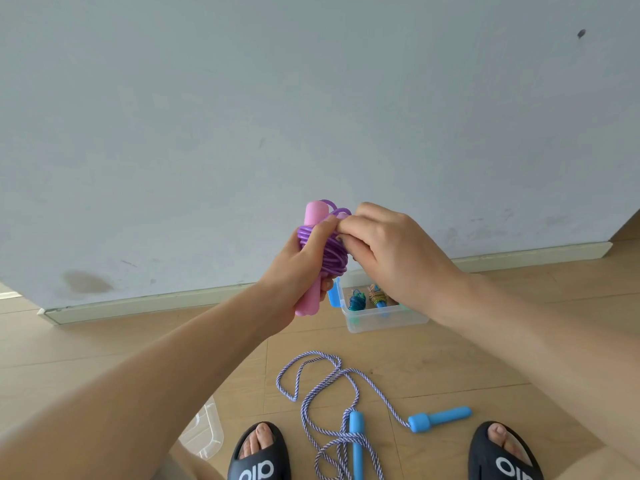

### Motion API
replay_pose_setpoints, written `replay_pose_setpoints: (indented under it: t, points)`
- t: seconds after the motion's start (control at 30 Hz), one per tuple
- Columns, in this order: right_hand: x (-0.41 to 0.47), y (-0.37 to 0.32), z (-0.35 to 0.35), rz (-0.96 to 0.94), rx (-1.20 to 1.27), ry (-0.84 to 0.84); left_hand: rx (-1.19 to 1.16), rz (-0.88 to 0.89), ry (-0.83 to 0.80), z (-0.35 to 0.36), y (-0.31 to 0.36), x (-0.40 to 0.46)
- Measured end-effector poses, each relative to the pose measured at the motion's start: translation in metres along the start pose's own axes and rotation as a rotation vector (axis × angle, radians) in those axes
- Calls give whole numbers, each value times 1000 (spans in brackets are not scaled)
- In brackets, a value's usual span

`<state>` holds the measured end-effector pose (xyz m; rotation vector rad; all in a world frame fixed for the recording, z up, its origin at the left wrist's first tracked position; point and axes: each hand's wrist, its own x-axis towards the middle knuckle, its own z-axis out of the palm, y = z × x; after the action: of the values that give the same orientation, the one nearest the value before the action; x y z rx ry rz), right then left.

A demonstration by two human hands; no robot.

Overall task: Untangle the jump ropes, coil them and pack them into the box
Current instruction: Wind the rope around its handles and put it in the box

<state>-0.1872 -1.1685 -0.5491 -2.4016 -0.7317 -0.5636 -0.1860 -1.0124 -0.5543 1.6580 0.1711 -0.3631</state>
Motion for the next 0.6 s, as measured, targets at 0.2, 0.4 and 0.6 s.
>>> replay_pose_setpoints:
  t: [0.2,0.4,0.6]
  points:
    - [-3,8,-1,146,152,77,90,101,-39,-1,-4,5]
    - [-3,7,-4,150,175,123,71,81,-56,-2,-3,9]
    - [-6,1,-4,186,229,67,108,126,49,0,-1,7]
